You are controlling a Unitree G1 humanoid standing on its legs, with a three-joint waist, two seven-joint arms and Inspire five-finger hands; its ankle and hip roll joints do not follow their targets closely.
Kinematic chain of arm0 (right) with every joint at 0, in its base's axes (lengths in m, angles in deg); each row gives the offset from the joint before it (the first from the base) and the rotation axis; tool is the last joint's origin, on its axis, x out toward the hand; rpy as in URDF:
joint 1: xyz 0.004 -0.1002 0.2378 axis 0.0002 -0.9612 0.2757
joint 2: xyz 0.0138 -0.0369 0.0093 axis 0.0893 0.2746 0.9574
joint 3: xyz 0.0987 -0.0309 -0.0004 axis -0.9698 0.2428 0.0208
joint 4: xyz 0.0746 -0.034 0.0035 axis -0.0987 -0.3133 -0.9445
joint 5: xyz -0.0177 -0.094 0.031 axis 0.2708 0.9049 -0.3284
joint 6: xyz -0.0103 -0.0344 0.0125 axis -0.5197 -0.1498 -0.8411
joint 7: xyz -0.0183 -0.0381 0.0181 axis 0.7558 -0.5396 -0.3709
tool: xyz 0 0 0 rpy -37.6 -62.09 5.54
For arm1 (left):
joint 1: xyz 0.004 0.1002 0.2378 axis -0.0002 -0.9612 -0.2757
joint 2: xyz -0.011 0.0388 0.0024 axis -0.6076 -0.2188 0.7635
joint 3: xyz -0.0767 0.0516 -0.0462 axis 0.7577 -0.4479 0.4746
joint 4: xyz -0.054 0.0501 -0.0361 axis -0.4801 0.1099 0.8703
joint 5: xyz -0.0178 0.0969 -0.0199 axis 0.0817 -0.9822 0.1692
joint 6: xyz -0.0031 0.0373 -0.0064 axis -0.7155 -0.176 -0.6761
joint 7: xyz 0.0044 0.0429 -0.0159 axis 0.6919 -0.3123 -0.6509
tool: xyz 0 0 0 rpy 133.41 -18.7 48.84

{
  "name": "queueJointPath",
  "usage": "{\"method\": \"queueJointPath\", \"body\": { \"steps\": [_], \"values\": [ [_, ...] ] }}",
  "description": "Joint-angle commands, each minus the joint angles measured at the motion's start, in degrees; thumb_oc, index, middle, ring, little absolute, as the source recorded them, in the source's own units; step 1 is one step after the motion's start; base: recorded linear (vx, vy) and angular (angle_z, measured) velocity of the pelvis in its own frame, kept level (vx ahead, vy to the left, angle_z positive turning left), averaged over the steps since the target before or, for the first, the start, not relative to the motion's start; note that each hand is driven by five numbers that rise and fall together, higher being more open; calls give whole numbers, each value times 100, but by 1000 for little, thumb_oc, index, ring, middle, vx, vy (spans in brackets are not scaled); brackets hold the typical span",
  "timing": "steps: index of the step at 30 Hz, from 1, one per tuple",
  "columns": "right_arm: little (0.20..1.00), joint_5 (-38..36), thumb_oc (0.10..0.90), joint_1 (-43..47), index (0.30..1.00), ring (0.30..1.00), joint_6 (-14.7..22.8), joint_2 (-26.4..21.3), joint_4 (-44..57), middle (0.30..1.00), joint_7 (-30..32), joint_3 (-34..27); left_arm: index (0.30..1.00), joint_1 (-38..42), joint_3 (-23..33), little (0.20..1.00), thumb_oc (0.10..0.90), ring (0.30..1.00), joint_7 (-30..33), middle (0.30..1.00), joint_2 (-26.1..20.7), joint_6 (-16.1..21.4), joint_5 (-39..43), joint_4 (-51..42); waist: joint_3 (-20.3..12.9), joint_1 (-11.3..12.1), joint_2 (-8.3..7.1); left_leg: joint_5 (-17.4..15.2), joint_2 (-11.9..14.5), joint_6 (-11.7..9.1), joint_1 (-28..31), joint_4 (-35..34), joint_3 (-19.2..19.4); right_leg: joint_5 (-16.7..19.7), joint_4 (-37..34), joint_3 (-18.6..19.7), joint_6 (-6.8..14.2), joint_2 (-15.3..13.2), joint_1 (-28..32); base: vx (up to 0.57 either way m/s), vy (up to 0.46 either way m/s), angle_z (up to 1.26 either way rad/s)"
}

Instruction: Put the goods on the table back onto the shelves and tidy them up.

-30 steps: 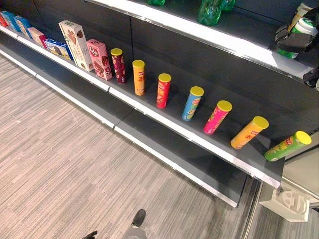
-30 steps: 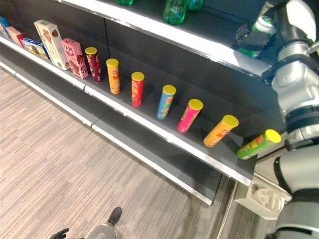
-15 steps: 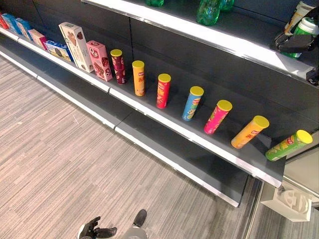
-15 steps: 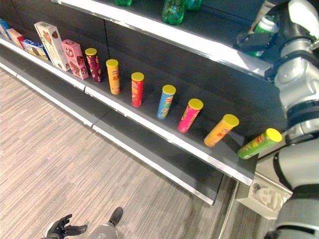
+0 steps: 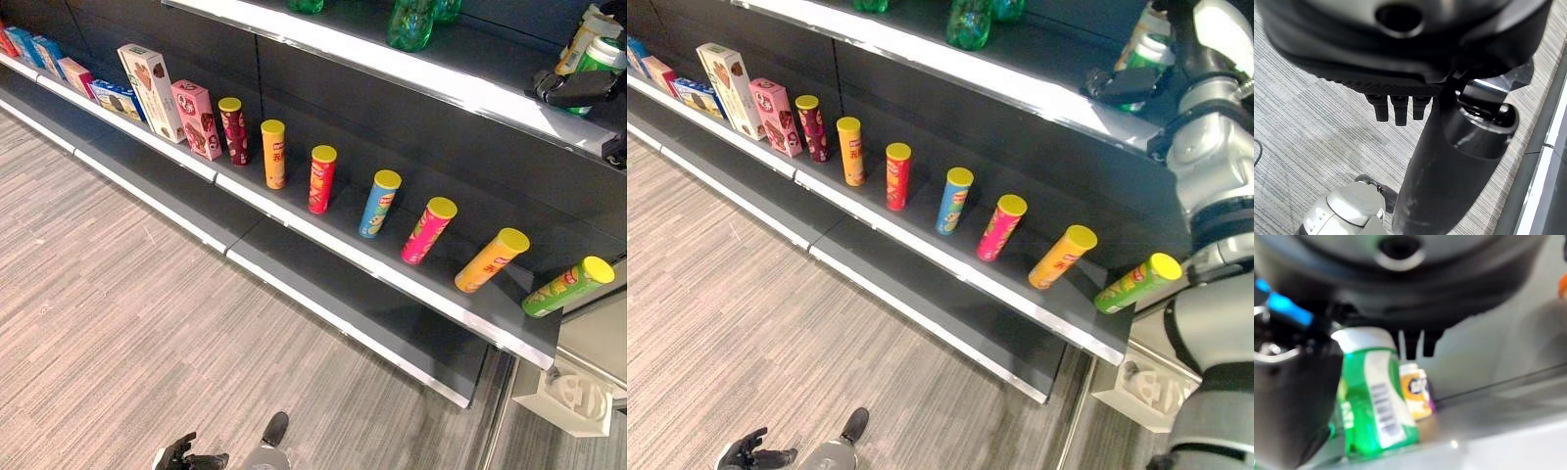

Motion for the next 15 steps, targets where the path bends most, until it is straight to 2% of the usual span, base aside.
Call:
{"method": "queueJointPath", "body": {
  "steps": [1, 6, 9, 10, 11, 13, 15],
  "values": [
    [900, -36, 800, 734, 900, 900, 109, -195, 21, 900, 222, 204, 900, 152, -124, 900, 800, 900, -14, 900, -345, 89, -61, 47, -153, -15, -305, -841, -35, -34, 244, 8, 713, -613, 266, 259, -106, -82, -29, 0, 0, 0],
    [900, -128, 800, 790, 900, 900, 186, -325, 874, 900, 443, 75, 900, 164, -46, 900, 800, 900, 2, 900, -362, 50, -83, 97, -195, -109, -336, -891, -13, -13, 312, 8, 831, -578, 234, 386, -95, -78, -32, 0, 0, 0],
    [900, 102, 800, 779, 900, 900, 201, -465, 1842, 900, 678, -53, 900, 192, 25, 900, 800, 900, 55, 900, -342, 21, -97, 96, -233, -212, -338, -904, -3, 12, 335, 8, 903, -533, 208, 463, -81, -92, -60, -12, 21, -7],
    [900, 574, 800, 547, 900, 900, 193, -659, 3246, 900, 946, -404, 900, 226, 136, 900, 800, 900, 124, 900, -274, -15, -131, 95, -253, -354, -296, -979, 44, 22, 422, 8, 1043, -541, 199, 606, -79, -89, -72, -25, 42, -20],
    [900, 582, 800, 504, 900, 900, 181, -670, 3272, 900, 945, -447, 900, 229, 129, 900, 800, 900, 124, 900, -285, -15, -131, 95, -265, -359, -310, -956, 30, 33, 397, 8, 1031, -518, 193, 595, -72, -99, -88, -20, 31, -25],
    [900, 837, 800, 9, 900, 900, 231, -753, 4332, 900, 1072, -1041, 900, 271, 244, 900, 800, 900, 182, 900, -230, -53, -178, 103, -312, -512, -275, -1001, 46, 59, 446, 8, 1117, -496, 170, 709, -55, -98, -110, -5, 23, -23],
    [900, 742, 800, -495, 900, 900, 410, -634, 5249, 900, 1053, -1618, 900, 316, 325, 900, 800, 900, 216, 900, -188, -75, -238, 140, -341, -647, -240, -1040, 61, 82, 509, 8, 1231, -478, 152, 850, -43, -97, -120, -13, 26, -22]
  ]
}}
